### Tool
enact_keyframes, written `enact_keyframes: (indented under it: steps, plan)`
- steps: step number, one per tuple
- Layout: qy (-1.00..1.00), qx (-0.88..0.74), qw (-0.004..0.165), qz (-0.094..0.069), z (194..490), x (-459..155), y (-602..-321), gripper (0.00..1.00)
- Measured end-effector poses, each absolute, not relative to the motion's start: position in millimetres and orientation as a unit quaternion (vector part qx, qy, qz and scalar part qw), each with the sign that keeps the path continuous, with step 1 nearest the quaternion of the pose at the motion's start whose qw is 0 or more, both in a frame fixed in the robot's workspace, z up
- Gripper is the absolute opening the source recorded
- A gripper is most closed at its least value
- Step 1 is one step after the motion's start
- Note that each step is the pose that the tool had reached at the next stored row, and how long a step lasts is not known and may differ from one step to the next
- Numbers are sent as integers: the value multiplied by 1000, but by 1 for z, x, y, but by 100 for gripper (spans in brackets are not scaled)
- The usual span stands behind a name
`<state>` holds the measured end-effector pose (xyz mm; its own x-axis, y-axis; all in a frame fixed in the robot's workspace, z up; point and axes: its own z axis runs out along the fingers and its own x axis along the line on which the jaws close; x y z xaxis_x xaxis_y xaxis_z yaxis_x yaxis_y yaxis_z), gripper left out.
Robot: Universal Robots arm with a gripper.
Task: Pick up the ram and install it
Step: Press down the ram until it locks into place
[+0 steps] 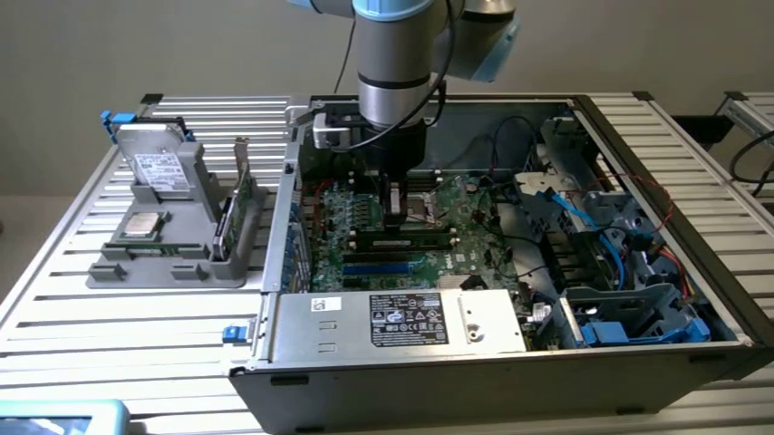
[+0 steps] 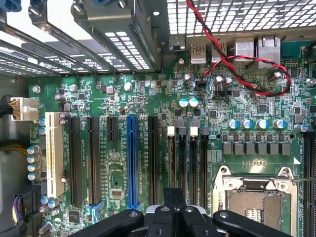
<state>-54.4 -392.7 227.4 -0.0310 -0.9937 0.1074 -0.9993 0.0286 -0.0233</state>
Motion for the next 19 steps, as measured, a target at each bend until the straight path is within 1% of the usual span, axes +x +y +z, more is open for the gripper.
enact_keyframes:
  steps: [19]
  plan:
    - [-717,695,28,48,225,-54,-393,11]
